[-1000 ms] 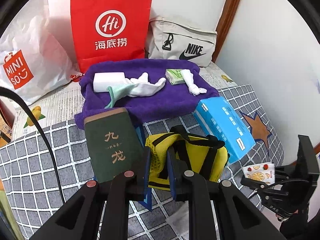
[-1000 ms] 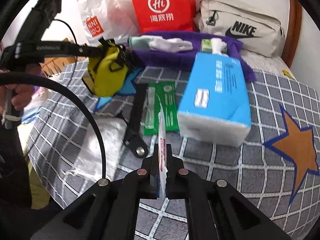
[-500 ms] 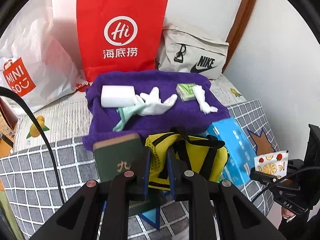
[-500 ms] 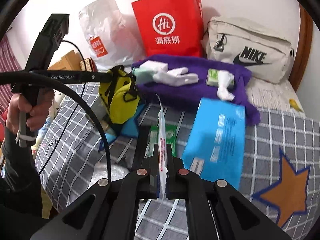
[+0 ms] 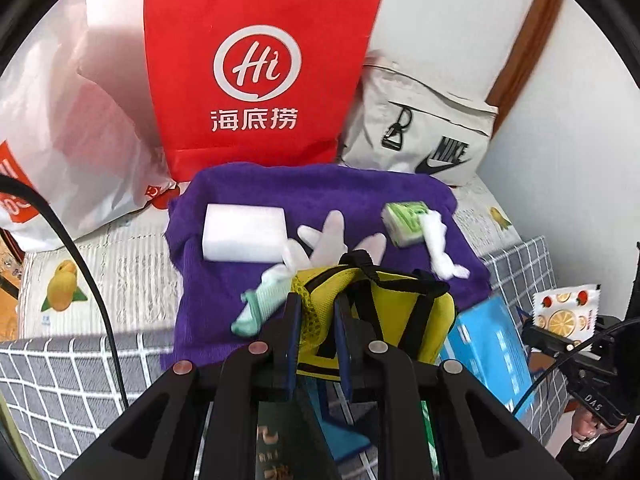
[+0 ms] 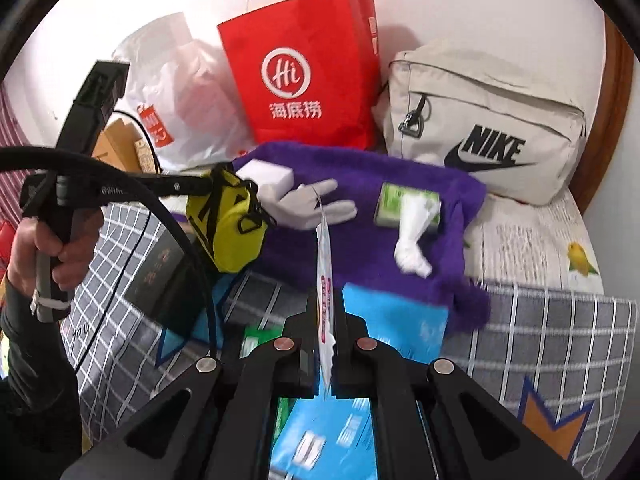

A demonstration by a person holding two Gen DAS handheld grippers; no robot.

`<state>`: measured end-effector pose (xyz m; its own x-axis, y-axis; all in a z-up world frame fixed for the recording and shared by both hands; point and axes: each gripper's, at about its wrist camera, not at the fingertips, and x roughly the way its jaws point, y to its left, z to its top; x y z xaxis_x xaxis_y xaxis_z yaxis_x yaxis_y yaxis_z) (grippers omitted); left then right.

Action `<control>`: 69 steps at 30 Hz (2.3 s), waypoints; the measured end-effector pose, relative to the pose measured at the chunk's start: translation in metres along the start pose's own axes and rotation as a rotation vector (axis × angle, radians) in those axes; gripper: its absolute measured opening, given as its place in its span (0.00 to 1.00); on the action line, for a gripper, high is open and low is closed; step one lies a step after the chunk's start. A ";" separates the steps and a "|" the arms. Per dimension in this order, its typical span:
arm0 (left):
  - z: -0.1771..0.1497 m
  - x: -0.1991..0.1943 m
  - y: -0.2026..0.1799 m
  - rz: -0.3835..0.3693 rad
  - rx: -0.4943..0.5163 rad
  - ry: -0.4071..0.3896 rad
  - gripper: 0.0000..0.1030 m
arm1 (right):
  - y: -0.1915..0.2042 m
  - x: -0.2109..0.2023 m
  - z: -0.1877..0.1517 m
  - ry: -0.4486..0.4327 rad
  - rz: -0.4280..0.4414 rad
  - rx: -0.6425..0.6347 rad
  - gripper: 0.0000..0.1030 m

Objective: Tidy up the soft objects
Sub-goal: 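Carry the snack packet onto the towel with the right tool while the left drops the yellow bag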

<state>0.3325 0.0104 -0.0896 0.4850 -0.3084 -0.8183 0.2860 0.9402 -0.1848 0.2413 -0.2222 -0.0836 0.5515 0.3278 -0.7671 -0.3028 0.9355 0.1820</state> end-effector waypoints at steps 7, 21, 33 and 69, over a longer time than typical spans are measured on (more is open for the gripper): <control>0.020 0.027 0.010 0.014 -0.028 0.025 0.15 | -0.018 0.032 0.035 0.017 0.013 0.002 0.03; 0.032 0.071 0.025 0.064 -0.023 0.088 0.15 | -0.034 0.078 0.061 0.097 -0.004 -0.031 0.04; 0.030 0.080 0.029 0.049 0.003 0.112 0.16 | -0.045 0.130 0.066 0.238 0.024 -0.053 0.04; 0.026 0.029 0.048 0.135 0.007 0.049 0.54 | -0.038 0.127 0.066 0.332 -0.100 -0.135 0.50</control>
<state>0.3819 0.0432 -0.1081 0.4782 -0.1720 -0.8612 0.2266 0.9716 -0.0682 0.3744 -0.2070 -0.1475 0.3081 0.1540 -0.9388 -0.3719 0.9278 0.0302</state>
